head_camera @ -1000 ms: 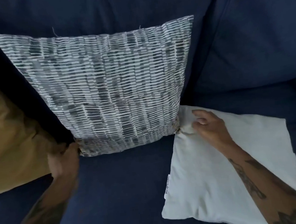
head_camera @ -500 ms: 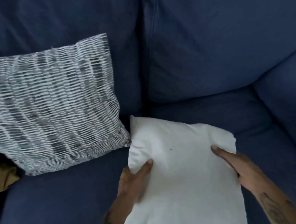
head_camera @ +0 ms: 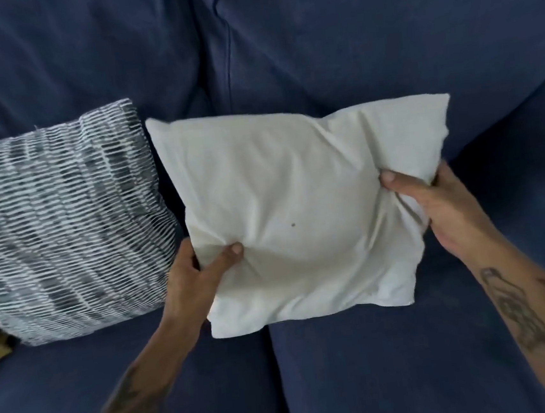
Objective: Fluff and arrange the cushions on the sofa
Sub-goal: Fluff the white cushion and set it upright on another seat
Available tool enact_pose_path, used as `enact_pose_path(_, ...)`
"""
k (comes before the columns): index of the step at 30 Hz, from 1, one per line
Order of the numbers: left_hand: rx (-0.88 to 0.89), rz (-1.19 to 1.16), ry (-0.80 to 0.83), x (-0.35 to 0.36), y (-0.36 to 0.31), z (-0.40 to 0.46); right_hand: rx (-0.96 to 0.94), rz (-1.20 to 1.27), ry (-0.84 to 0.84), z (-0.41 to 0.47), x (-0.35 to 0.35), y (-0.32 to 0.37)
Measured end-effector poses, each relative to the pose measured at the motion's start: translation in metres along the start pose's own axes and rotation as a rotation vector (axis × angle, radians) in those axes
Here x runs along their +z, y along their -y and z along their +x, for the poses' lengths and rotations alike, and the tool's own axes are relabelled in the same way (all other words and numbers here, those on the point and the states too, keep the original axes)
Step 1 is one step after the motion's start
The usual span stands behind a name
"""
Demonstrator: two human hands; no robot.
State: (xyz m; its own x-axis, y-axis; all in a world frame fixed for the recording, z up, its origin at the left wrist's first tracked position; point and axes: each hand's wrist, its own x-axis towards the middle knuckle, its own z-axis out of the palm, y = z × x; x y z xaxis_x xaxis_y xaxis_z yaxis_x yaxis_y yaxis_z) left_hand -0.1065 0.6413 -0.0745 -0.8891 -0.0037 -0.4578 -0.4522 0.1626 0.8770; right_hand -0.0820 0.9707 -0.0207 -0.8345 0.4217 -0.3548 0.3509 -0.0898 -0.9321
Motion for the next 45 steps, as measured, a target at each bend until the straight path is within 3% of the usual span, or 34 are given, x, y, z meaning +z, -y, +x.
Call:
enact_pose_path(3,-0.099,0.156,0.004,0.006,0.021,0.017,0.069,-0.103,0.103,0.014,0.014,-0.016)
enact_pose_path(6,-0.09,0.144,-0.059,0.015,0.027,0.018,0.03,-0.117,0.109,0.014,0.019,-0.016)
enact_pose_path(8,-0.073,-0.006,-0.074,0.021,0.019,0.007,-0.122,-0.132,0.064,0.013,0.022,0.01)
enact_pose_path(11,-0.102,-0.287,0.039,0.041,0.01,-0.025,-0.463,-0.215,0.034,0.006,0.032,0.089)
enact_pose_path(13,-0.157,-0.282,0.119,0.054,0.015,-0.04,-0.706,-0.44,0.105,-0.002,0.039,0.143)
enact_pose_path(15,-0.251,-0.158,0.14,0.059,0.023,-0.043,-0.777,-0.621,0.282,-0.008,0.053,0.174)
enact_pose_path(17,-0.349,-0.089,-0.02,0.048,0.032,-0.036,-0.835,-0.806,0.383,0.001,0.075,0.169)
enact_pose_path(20,-0.289,0.039,-0.335,0.013,0.034,-0.029,-0.923,-0.974,0.483,0.025,0.108,0.098)
enact_pose_path(23,-0.097,0.169,-0.278,-0.007,0.016,-0.017,-0.89,-0.958,0.361,0.037,0.129,0.03)
enact_pose_path(26,0.181,0.269,-0.087,-0.005,-0.01,0.009,-0.975,-0.917,0.105,0.034,0.126,0.023)
enact_pose_path(28,0.227,0.199,-0.061,0.003,-0.028,0.026,-0.994,-0.781,-0.129,0.03,0.103,0.027)
enact_pose_path(30,0.197,0.029,-0.076,0.012,-0.047,0.039,-0.871,-0.587,-0.365,0.03,0.068,0.023)
enact_pose_path(31,0.18,-0.031,-0.101,0.013,-0.056,0.044,-0.706,-0.483,-0.421,0.034,0.05,0.019)
enact_pose_path(33,0.167,-0.11,-0.128,0.015,-0.066,0.051,-0.256,-0.177,-0.31,0.044,0.031,0.019)
enact_pose_path(35,0.152,-0.152,-0.141,0.016,-0.071,0.054,0.007,0.083,-0.089,0.058,0.025,0.019)
enact_pose_path(37,0.173,-0.178,-0.197,0.017,-0.072,0.056,0.055,0.13,-0.038,0.063,0.024,0.021)
enact_pose_path(42,0.313,-0.262,-0.316,0.021,-0.098,0.056,-0.134,0.184,-0.182,0.062,0.007,0.03)
enact_pose_path(45,0.177,-0.181,-0.313,0.028,-0.099,0.063,-0.063,0.069,-0.184,0.071,0.009,0.015)
